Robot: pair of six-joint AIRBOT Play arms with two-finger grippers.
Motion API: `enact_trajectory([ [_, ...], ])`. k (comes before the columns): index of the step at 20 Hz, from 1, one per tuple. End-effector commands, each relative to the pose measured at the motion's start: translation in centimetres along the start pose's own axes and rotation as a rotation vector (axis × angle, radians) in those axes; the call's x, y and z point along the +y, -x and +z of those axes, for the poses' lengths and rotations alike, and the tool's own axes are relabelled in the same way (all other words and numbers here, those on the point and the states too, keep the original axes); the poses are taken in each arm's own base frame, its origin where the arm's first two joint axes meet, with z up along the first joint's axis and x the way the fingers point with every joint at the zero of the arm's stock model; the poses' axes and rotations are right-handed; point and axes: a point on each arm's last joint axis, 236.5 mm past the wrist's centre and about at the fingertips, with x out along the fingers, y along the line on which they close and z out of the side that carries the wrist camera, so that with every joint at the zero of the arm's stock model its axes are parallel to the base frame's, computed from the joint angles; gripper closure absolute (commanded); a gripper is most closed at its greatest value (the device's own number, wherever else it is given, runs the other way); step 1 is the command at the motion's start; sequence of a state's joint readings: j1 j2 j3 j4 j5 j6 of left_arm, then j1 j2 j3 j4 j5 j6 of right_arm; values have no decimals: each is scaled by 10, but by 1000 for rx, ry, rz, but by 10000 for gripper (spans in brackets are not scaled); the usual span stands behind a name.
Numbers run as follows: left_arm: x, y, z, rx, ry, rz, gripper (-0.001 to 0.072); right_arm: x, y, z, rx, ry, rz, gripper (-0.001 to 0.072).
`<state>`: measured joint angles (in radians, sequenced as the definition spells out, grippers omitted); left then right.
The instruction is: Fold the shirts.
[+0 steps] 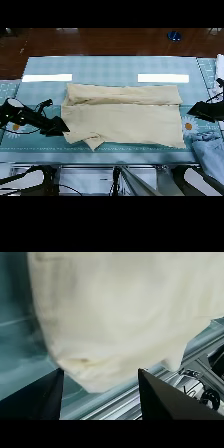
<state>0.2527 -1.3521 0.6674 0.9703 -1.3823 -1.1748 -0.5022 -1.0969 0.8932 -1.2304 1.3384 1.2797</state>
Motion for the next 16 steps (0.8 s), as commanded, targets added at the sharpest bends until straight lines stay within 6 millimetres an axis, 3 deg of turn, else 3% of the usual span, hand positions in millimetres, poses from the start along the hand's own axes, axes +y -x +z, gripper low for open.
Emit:
enact_trajectory([
  [1, -9, -19, 5, 5, -50, 63, 174, 3, 8, 0, -26, 5, -4, 197],
  [2, -10, -23, 6, 7, -48, 71, 174, 3, 10, 1, -33, 7, -6, 197],
  [3, -11, -26, 7, 8, -40, 77, 220, 4, 11, 1, -36, 8, -7, 197],
  [6, -6, -28, 7, 16, -31, 85, 589, 4, 11, 1, -36, 8, -6, 197],
  [8, -5, -26, 5, 28, -41, 84, 671, 4, 11, 0, -35, 8, -7, 197],
  [10, -5, -24, 2, 36, -48, 75, 671, -7, 11, -4, -16, -22, -43, 193],
  [12, -4, -23, 1, 38, -62, 69, 671, -34, 2, -30, 85, -94, -87, 138],
  [16, 0, -18, 4, 23, -64, 59, 671, -28, -32, -82, 211, -229, 76, 139],
])
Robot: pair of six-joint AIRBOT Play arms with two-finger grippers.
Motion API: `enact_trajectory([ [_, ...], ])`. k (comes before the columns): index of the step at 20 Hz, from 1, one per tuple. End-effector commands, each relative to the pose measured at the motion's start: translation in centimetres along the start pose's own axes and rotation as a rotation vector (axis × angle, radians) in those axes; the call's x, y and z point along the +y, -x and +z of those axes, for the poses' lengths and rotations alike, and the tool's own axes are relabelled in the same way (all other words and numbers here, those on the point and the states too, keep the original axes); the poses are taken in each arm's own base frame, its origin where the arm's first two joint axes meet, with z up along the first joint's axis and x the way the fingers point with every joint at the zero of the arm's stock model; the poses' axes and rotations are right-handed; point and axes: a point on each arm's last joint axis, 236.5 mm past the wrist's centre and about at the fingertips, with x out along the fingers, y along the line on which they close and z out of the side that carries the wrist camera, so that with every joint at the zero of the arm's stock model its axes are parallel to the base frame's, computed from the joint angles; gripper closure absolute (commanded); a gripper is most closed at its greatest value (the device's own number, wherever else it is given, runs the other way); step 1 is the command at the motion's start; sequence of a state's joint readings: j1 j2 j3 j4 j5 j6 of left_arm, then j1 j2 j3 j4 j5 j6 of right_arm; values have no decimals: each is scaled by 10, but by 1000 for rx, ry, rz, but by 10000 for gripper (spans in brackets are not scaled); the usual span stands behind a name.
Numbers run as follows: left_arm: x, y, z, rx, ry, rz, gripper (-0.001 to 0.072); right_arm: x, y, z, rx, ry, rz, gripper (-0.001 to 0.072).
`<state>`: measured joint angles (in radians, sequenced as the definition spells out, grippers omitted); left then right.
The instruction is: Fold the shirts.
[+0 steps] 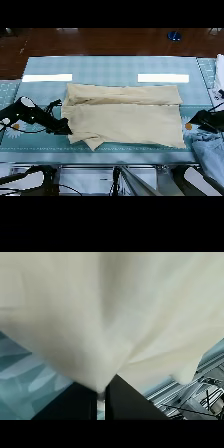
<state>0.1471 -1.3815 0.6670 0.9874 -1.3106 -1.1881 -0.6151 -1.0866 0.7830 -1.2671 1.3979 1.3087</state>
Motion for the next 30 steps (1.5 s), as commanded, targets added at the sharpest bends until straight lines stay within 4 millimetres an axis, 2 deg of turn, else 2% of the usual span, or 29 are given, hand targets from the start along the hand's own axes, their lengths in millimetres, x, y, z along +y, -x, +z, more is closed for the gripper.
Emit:
enact_trajectory([
  [1, 3, 3, 0, -7, -10, -9, 671, -6, -28, -41, 120, -71, 75, 139],
  [5, 6, 6, 1, -16, -18, -15, 671, -10, -44, -58, 165, -80, 68, 139],
  [9, 8, 8, 2, -23, -14, -18, 671, -6, -56, -59, 146, -108, 91, 141],
  [12, 6, 8, 4, -28, -14, -24, 671, 7, -74, -71, 158, -171, 158, 146],
  [14, -1, 8, 7, -42, -29, -52, 671, 14, -88, -77, 150, -217, 193, 223],
  [15, -2, 9, 8, -48, -32, -60, 671, 14, -92, -72, 121, -258, 194, 305],
  [16, -3, 10, 10, -53, -53, -62, 671, 13, -93, -64, 93, -291, 195, 463],
  [17, -4, 12, 12, -61, -60, -59, 671, 20, -91, -57, 68, -317, 227, 676],
  [18, -6, 16, 16, -77, -75, -62, 671, 31, -88, -50, 46, -311, 279, 691],
  [20, -15, 33, 27, -127, -96, -77, 671, 66, -69, -40, 23, -208, 439, 692],
  [21, -25, 47, 33, -166, -122, -100, 671, 84, -53, -36, 8, -152, 512, 692],
  [23, -50, 91, 45, -272, -187, -143, 671, 104, -14, -21, -77, -67, 571, 692],
  [25, -73, 145, 51, -397, -255, -157, 672, 120, 33, 10, -250, -35, 592, 692],
  [27, -88, 185, 60, -511, -258, -164, 672, 136, 79, 42, -442, -25, 645, 693],
  [28, -99, 195, 67, -553, -267, -190, 672, 138, 93, 53, -501, -23, 644, 693],
  [30, -114, 209, 85, -643, -279, -225, 672, 135, 107, 67, -552, -17, 624, 693],
])
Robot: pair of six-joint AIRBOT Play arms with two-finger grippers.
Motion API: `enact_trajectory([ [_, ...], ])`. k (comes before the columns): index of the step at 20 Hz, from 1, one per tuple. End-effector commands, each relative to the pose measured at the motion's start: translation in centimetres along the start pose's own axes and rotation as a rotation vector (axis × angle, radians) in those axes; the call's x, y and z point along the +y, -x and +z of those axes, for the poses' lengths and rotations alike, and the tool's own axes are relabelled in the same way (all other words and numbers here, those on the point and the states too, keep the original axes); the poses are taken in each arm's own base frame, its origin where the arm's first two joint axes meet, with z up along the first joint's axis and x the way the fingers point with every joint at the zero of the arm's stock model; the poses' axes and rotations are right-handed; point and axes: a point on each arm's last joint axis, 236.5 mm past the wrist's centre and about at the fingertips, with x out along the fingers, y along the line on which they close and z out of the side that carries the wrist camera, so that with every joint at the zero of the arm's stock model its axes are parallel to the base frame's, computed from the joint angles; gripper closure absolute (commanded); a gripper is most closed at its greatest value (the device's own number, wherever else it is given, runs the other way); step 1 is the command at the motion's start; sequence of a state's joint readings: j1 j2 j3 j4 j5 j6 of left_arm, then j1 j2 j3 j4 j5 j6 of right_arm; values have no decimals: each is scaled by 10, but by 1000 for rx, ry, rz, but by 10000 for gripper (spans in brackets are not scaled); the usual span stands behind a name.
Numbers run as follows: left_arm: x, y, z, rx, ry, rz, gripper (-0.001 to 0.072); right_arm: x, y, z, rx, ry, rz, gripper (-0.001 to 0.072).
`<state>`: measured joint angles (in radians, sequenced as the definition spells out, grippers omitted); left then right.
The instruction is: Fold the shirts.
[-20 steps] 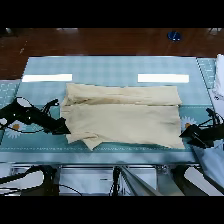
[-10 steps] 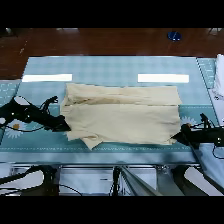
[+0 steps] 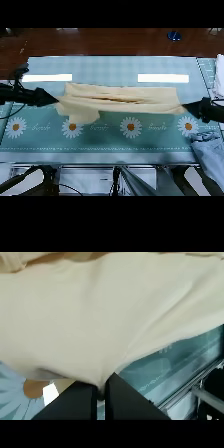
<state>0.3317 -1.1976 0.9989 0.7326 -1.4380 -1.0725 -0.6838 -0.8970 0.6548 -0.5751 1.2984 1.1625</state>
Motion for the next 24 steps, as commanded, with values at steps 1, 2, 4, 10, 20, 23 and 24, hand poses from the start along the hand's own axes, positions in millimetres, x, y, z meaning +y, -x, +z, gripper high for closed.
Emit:
enact_trajectory([
  [1, -24, 19, 49, -186, -28, -31, 672, 30, 17, 45, -151, 49, 41, 693],
  [2, -18, 17, 58, -216, -23, -14, 672, 27, 17, 53, -164, 45, 33, 693],
  [4, -8, 5, 59, -195, 3, -16, 672, 20, 8, 67, -175, 44, 19, 693],
  [10, 31, -37, 58, -85, 112, -42, 671, 15, -72, 85, -120, 120, -53, 693],
  [20, 68, -77, 113, -46, 115, -50, 670, -46, -130, 103, -73, 29, -151, 693],
  [23, 73, -98, 110, -5, 121, -59, 662, -59, -138, 98, -49, 11, -163, 692],
  [24, 76, -104, 107, 8, 125, -57, 644, -62, -141, 96, -43, 5, -166, 692],
])
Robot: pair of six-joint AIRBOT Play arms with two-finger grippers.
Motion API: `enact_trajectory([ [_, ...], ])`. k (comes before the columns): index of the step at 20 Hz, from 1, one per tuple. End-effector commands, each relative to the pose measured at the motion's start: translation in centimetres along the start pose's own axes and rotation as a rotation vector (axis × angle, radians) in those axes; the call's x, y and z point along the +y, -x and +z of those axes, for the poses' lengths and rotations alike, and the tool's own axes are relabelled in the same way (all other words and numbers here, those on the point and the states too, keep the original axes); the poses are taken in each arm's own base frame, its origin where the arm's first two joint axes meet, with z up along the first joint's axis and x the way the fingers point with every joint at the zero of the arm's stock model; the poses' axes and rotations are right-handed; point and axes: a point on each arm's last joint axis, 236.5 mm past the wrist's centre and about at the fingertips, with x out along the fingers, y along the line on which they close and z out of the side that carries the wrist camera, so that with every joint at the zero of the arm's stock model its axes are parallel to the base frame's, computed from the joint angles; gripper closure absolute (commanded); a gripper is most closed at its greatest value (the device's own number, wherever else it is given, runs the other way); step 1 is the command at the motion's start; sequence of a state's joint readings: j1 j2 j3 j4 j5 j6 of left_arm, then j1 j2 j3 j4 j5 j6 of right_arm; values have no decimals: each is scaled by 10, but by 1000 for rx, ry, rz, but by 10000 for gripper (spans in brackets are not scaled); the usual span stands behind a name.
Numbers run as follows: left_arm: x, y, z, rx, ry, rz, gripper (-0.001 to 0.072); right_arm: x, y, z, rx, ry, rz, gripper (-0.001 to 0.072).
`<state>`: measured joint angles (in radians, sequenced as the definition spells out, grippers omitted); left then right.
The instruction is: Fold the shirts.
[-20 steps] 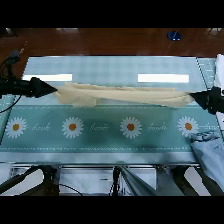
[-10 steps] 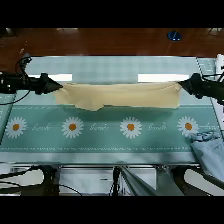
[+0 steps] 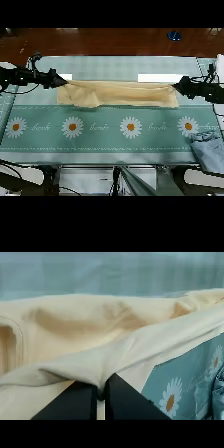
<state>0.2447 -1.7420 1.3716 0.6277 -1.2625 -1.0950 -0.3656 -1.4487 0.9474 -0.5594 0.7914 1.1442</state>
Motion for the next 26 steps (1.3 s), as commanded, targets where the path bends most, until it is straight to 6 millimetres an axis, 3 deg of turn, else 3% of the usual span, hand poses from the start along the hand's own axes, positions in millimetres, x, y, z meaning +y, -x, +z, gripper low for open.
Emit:
enact_trajectory([
  [1, 12, -23, -5, 50, 16, -4, 611, -12, -12, -6, 26, -17, -15, 691],
  [2, 16, -27, -7, 61, 25, -1, 454, -14, -13, -7, 33, -17, -18, 691],
  [3, 20, -28, -9, 69, 31, 0, 361, -16, -13, -8, 37, -9, -25, 691],
  [6, 35, -19, -12, 78, 34, 37, 360, -23, -12, -21, 94, 40, -56, 688],
  [7, 39, -13, -13, 79, 49, 31, 358, -24, -11, -26, 114, 49, -58, 620],
  [9, 45, 6, -16, 91, 93, 10, 266, -20, -9, -28, 127, 49, -44, 378],
  [11, 46, 33, -19, 107, 109, -25, 264, -6, 1, -15, 104, 87, -22, 288],
  [13, 50, 61, -10, 66, 143, -24, 270, 5, 21, 9, 41, 152, -37, 286],
  [14, 51, 73, -4, 32, 156, -14, 313, 6, 32, 21, 18, 182, -72, 286],
  [15, 49, 84, 2, -4, 143, -2, 318, 1, 41, 27, 24, 198, -123, 280],
  [17, 40, 98, 8, -45, 104, 14, 318, -20, 52, 29, 75, 239, -246, 192],
  [19, 29, 104, 9, -57, 78, 19, 318, -34, 46, 17, 151, 209, -259, 139],
  [21, 19, 105, 9, -59, 57, 20, 318, -46, 32, 5, 215, 131, -220, 138],
  [26, 2, 91, 6, -29, 5, 12, 318, -53, -4, -13, 289, 7, -106, 139],
])
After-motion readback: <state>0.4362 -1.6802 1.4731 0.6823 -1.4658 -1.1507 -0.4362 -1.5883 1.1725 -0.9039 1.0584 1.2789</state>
